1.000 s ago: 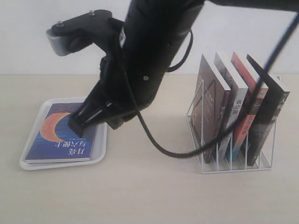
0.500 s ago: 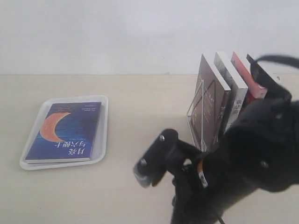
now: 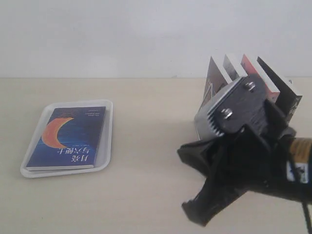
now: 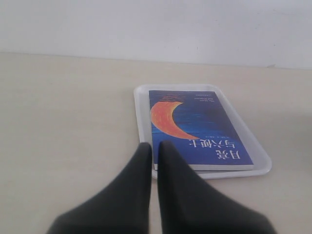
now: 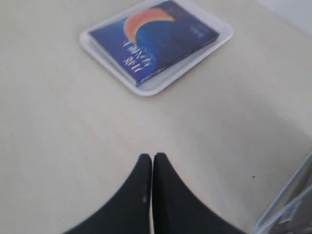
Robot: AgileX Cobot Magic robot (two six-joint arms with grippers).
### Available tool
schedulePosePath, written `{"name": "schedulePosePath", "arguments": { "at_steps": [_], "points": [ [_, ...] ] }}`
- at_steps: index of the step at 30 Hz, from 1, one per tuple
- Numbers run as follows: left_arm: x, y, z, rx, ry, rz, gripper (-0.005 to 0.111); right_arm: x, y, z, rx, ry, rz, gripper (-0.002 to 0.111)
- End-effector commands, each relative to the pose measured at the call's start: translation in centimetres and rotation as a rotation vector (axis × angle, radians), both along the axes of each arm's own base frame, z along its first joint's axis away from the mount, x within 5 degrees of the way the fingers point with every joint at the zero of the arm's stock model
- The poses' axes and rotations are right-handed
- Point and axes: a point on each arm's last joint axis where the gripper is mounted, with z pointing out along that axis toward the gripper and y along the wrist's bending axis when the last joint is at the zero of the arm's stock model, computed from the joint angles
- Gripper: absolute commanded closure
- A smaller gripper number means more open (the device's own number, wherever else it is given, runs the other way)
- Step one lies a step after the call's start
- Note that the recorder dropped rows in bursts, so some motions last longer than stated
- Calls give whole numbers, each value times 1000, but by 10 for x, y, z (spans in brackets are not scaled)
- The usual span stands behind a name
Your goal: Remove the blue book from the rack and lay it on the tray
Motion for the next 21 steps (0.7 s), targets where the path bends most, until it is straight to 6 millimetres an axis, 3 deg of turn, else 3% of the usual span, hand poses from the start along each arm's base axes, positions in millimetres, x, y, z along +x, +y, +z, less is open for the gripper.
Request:
{"name": "schedulePosePath", "arguments": {
  "at_steps": [1,6,12,21],
  "points": [
    [0,0,0,-8,-6,5,102,6,-29,16,119,46,-175,108],
    [0,0,0,-8,-6,5,102,3,-81,21,309,105,-474,108],
    [0,0,0,-8,-6,5,102,-31,-126,-9,418,65,-674,108],
    [0,0,0,-8,-6,5,102,-64,-156,-29,599,-150,-846,108]
  ]
}}
